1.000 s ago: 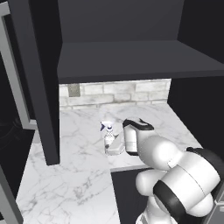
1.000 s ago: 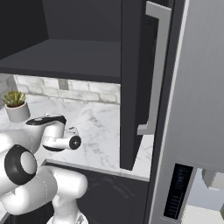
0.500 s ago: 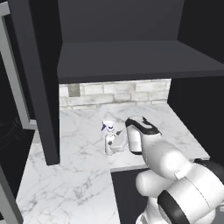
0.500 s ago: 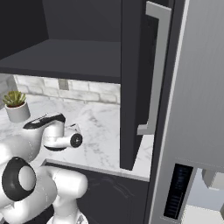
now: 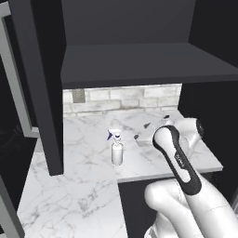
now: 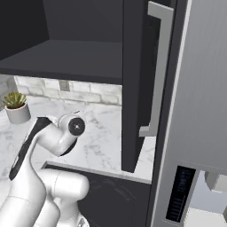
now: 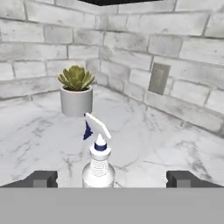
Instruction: Move the cutting board and knife to the sink. Then move spray from the cabinet to the counter.
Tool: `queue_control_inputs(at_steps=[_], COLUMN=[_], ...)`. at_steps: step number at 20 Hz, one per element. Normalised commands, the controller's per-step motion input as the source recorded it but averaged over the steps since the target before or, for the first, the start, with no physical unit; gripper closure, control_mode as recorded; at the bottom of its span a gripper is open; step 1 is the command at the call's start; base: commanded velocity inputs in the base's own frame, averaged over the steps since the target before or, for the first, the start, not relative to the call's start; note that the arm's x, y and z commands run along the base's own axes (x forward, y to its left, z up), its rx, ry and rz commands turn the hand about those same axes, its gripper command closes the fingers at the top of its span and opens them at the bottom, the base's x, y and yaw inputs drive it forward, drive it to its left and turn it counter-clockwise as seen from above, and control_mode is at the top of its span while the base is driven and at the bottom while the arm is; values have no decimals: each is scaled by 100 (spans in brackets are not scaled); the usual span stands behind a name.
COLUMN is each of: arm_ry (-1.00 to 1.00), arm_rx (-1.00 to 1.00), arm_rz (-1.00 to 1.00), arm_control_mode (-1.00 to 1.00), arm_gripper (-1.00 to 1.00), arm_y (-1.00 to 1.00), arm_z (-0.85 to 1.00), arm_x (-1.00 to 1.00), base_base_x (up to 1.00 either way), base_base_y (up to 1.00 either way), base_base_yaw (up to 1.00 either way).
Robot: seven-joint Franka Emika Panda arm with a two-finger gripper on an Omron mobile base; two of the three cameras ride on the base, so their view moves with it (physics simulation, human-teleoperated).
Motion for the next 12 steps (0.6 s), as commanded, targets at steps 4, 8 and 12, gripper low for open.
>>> queue_control_inputs(at_steps=[4,8,12], arm_ry=[11,1,4], arm_rx=[0,3,-2], arm_rz=[-17,-13,-2], arm_control_mode=[-100,-100,-100], arm_gripper=[-100,-100,-100], arm_y=[-100,-95,-20], arm_z=[39,51,49], arm_x=[-100,-100,-100], base_base_x=[0,0,0], base_base_y=[0,0,0], base_base_yaw=[0,0,0])
